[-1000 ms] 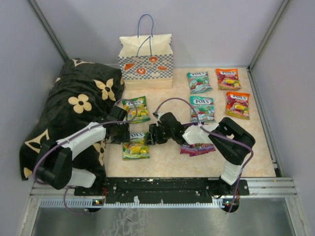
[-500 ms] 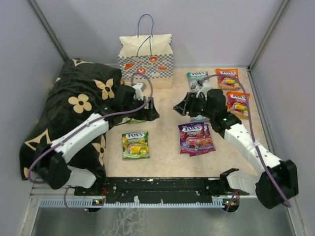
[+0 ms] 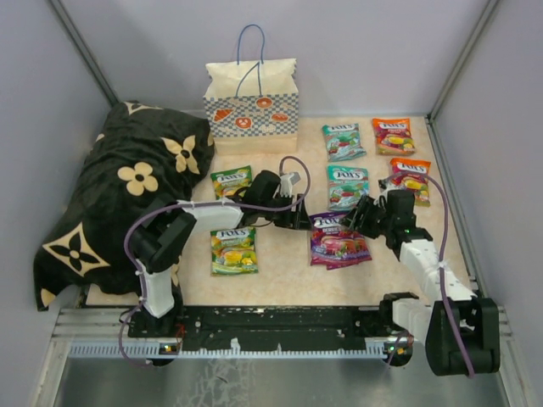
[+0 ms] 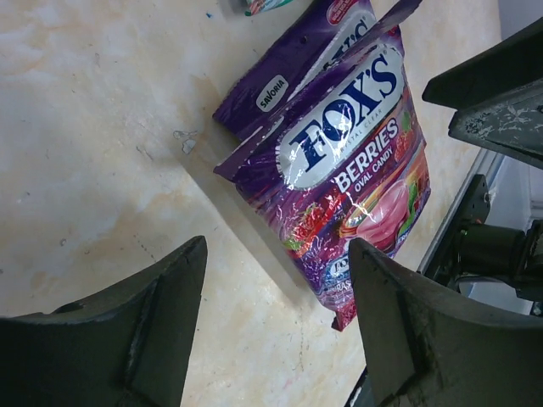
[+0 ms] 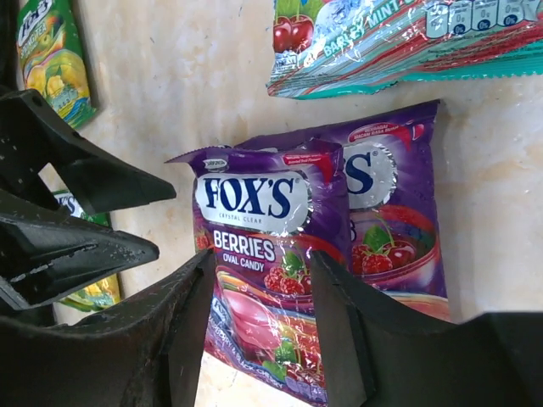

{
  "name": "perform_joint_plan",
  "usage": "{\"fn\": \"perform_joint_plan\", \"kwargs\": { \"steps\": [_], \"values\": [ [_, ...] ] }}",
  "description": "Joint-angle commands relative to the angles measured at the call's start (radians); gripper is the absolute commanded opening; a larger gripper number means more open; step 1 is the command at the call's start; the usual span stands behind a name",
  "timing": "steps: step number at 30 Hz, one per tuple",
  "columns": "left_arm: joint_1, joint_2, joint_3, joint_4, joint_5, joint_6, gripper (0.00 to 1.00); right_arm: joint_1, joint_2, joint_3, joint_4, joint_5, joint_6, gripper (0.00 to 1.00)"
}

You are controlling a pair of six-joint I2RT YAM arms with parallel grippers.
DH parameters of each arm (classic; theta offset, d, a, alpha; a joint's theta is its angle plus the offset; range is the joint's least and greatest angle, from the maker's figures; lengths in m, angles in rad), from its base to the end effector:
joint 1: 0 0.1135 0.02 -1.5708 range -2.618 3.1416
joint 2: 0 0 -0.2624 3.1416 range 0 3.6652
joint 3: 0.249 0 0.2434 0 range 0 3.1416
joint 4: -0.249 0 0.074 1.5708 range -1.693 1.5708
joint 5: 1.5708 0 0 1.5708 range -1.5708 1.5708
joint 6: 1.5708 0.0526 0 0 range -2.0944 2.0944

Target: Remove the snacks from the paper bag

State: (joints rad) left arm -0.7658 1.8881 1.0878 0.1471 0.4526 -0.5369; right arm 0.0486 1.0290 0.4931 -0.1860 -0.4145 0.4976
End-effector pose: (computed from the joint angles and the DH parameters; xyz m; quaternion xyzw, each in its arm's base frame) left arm 0.2764 -0.2977 0.1616 0.1985 0.8567 -0.4216 0.2213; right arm 0.2085 0.0314 0.1887 0.1159 0.8882 0.2893 0.3375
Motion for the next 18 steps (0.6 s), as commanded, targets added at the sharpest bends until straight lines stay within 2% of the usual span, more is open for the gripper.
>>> {"fn": "perform_joint_plan", "kwargs": {
  "steps": [1, 9, 18],
  "values": [
    [-0.001, 0.027, -0.037, 0.191, 0.060, -0.056, 0.73, -0.025, -0.002, -0.004, 0.053, 0.007, -0.017, 0.49],
    [-0.020, 0.045, -0.115, 0.298, 0.099, -0.127, 0.68, -0.064, -0.029, -0.038, 0.035, 0.030, -0.024, 0.49],
    [-0.053, 0.089, -0.187, 0.448, 0.135, -0.222, 0.62, -0.066, -0.026, -0.102, 0.094, 0.009, 0.017, 0.44]
  ]
}}
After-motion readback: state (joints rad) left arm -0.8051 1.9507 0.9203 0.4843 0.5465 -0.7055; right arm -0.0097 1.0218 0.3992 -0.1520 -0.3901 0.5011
